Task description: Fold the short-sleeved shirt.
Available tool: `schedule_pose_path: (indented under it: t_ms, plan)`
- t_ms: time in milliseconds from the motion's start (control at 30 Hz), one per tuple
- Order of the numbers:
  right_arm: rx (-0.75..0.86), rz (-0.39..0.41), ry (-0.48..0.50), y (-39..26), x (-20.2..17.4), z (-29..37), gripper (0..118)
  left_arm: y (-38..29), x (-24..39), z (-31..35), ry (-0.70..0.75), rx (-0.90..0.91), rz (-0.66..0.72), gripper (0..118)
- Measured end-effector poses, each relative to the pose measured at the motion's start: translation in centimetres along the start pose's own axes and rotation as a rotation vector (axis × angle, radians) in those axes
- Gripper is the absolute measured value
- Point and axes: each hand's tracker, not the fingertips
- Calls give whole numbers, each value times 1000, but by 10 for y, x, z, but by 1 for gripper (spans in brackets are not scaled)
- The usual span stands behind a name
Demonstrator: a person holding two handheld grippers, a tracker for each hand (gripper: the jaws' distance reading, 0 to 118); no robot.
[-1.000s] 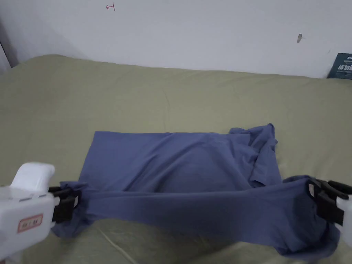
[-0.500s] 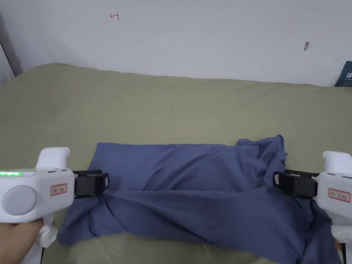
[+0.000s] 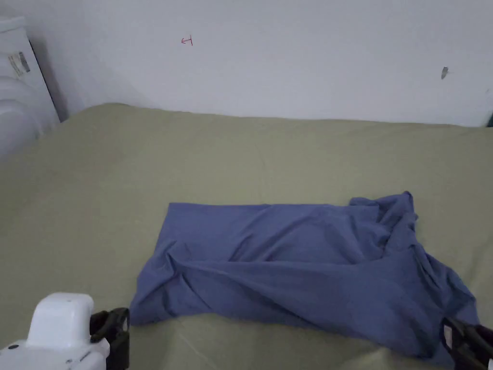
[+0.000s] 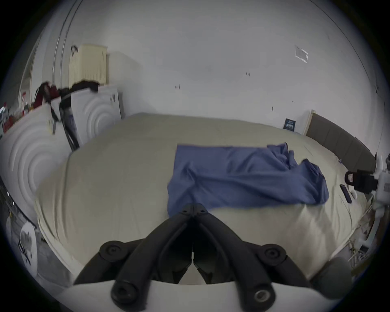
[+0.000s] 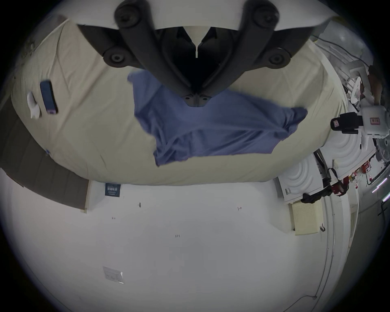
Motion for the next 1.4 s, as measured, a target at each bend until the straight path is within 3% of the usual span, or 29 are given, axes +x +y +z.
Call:
schedule_pose_path:
  t_ms: [33, 67, 100, 167, 200, 400, 600, 633, 667, 700, 733, 767, 800, 833, 900, 933, 1000, 1033, 1067, 1100, 1200, 1400]
  plan:
    - [-17, -2, 15, -8, -2, 1, 1, -7, 0, -1, 4, -10, -21, 0]
    - [-52, 0, 35, -14, -3, -1, 1, -13, 0, -4, 11, -29, -33, 14]
    - [-78, 3, 40, -18, -3, -4, 1, -18, -1, -8, -7, -54, -17, 33]
    - [-94, -15, 40, -19, 3, -10, 1, -19, -6, -24, -41, -74, 27, 96]
    - [-89, -37, 48, -19, 7, -11, 1, -17, -9, -33, -49, -74, 34, 103]
    - [-103, -84, 37, -15, 34, -23, 1, 4, -24, -104, -21, -104, 128, 103]
    - [-112, -115, -8, -15, 58, -36, 1, 14, -28, -178, -1, -207, 114, 99]
    - [-115, -122, -17, -15, 61, -40, 1, 13, -26, -182, -34, -230, 131, 92]
    - [-118, -128, -28, -16, 65, -43, 3, 14, -26, -188, -57, -257, 152, 71]
    - [-123, -134, -34, -17, 68, -47, 13, 14, -25, -191, -44, -286, 128, 48]
    - [-132, -145, -48, -18, 71, -53, 42, 17, -26, -191, -34, -279, 85, 20]
    - [-142, -155, -63, -20, 75, -59, 90, 18, -29, -189, -24, -265, 52, 8]
    - [-159, -164, -76, -21, 78, -66, 107, 20, -32, -186, -1, -249, 26, 8]
    - [-183, -180, -75, -24, 83, -75, 106, 22, -38, -182, 11, -234, 7, 8]
    - [-261, -196, -95, -28, 90, -95, 103, 24, -44, -170, -137, -196, 99, 8]
    - [-326, -202, -109, -32, 92, -106, 103, 24, -46, -169, -121, -214, 124, 8]
    - [-295, -192, -112, -38, 91, -119, 100, 23, -37, -170, -97, -223, 84, 8]
    - [-290, -196, -110, -40, 89, -125, 86, 23, -33, -167, -85, -211, 48, 8]
    - [-287, -191, -111, -40, 84, -130, 41, 23, -29, -165, -81, -213, 29, 8]
    - [-287, -180, -110, -40, 81, -137, 12, 22, -25, -163, -75, -208, 24, 8]
    - [-266, -75, -156, -38, 75, -153, 11, 21, -20, -157, -80, -193, 17, 8]
    - [-240, -89, -109, -16, 81, -137, 11, 24, -23, -141, -103, -151, 27, 8]
